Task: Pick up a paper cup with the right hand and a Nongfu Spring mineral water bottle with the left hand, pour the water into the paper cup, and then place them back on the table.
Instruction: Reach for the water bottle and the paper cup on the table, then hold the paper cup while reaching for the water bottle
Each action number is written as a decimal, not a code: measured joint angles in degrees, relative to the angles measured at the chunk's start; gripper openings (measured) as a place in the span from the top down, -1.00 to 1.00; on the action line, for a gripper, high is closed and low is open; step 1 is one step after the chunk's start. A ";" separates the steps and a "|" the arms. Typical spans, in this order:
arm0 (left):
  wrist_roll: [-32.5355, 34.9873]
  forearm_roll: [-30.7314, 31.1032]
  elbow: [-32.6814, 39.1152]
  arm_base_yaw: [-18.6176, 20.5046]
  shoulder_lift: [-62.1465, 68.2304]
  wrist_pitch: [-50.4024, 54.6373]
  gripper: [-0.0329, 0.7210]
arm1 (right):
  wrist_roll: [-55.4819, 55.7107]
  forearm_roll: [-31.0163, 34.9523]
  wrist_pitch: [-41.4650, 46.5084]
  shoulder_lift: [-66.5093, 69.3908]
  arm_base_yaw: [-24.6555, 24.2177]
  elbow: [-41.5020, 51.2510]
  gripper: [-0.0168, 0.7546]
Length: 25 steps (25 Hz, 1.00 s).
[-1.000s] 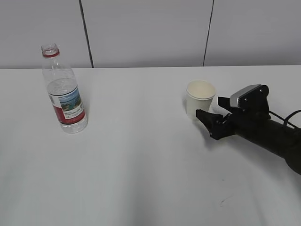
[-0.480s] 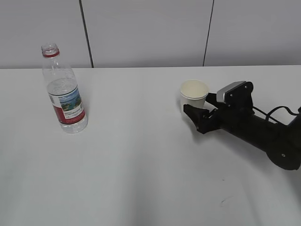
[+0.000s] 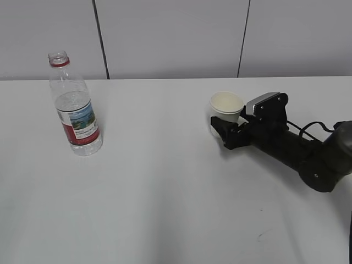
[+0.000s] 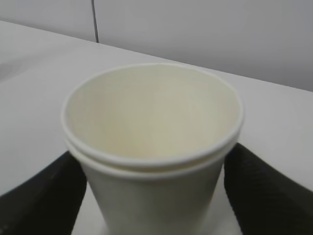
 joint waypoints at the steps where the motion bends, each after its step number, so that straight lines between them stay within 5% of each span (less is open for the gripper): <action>1: 0.00 0.00 0.00 0.00 0.00 0.00 -0.48 | 0.13 0.00 0.00 0.50 0.00 -0.57 -0.74; 18: 0.00 0.00 0.00 0.00 0.00 0.00 -0.48 | 3.15 -1.08 4.56 1.35 0.86 -5.44 -0.73; 25: 0.00 0.00 0.00 0.00 0.00 0.00 -0.48 | 3.37 -1.36 4.78 1.56 1.30 -5.80 -0.54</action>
